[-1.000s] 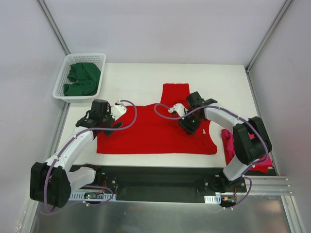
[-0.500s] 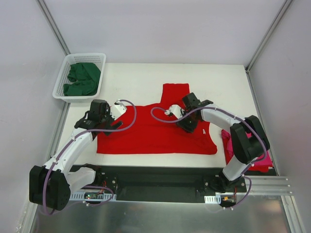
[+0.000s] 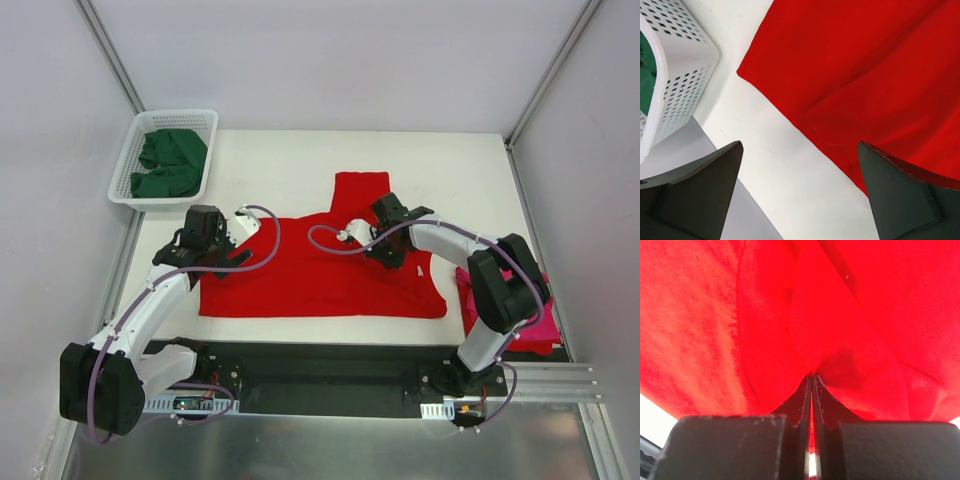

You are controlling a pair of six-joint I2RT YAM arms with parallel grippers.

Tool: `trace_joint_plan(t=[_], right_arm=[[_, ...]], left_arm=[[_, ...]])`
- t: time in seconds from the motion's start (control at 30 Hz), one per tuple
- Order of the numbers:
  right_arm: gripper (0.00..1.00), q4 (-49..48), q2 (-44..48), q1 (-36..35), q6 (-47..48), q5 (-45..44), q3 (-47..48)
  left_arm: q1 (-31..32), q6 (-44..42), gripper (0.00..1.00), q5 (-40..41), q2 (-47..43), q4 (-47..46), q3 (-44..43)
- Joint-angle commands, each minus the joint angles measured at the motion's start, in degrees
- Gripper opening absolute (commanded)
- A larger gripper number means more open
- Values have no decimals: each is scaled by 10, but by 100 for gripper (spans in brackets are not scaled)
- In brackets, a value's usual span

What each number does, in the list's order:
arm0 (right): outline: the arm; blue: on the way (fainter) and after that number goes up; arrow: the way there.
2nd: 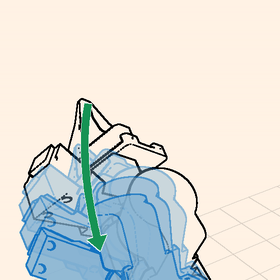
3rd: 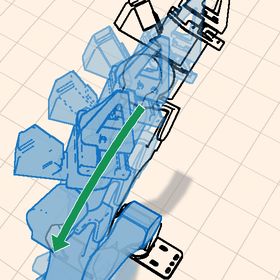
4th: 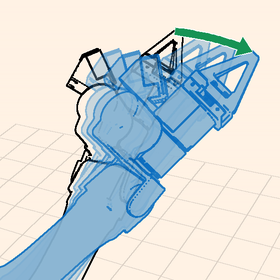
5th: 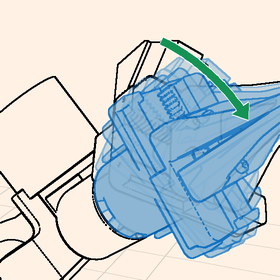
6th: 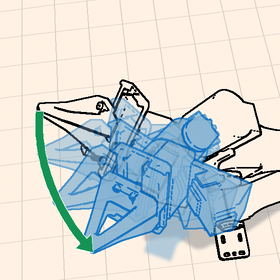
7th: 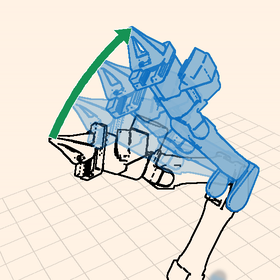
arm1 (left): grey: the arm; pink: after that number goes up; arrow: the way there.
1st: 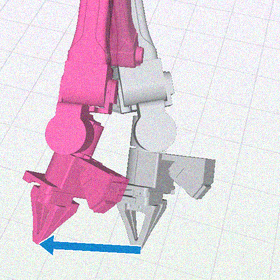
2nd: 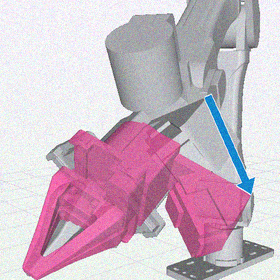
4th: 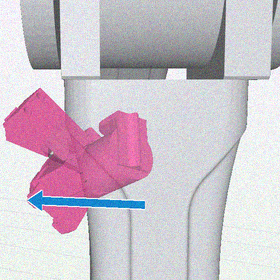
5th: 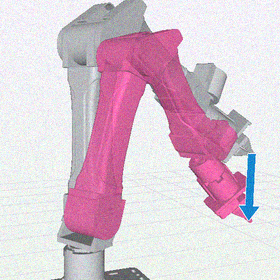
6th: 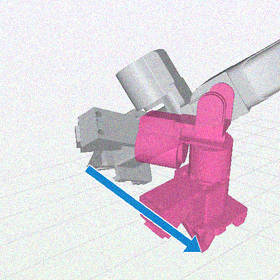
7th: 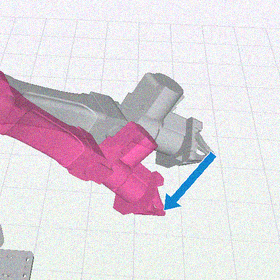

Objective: Fold and stack the t-shirts
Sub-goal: Fold the flattened tshirt in 1/3 of the way

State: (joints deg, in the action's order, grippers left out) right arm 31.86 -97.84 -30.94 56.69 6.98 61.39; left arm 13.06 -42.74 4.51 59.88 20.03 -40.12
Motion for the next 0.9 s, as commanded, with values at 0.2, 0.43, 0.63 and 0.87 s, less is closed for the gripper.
trace_joint_plan(t=[0.2, 0.43, 0.63, 0.87], right_arm=[[1, 8, 64, -13, 3, -31, 65], [1, -7, 57, -21, 12, -39, 91], [1, -36, 28, -24, 27, -33, 88], [4, -153, 63, -26, 34, -49, 11]], left_arm=[[0, 12, 99, -19, -5, 4, -1], [0, 14, 99, -17, -3, 4, 0], [0, 13, 99, -12, -11, 4, 4], [0, 11, 99, -10, -13, 4, 7]])
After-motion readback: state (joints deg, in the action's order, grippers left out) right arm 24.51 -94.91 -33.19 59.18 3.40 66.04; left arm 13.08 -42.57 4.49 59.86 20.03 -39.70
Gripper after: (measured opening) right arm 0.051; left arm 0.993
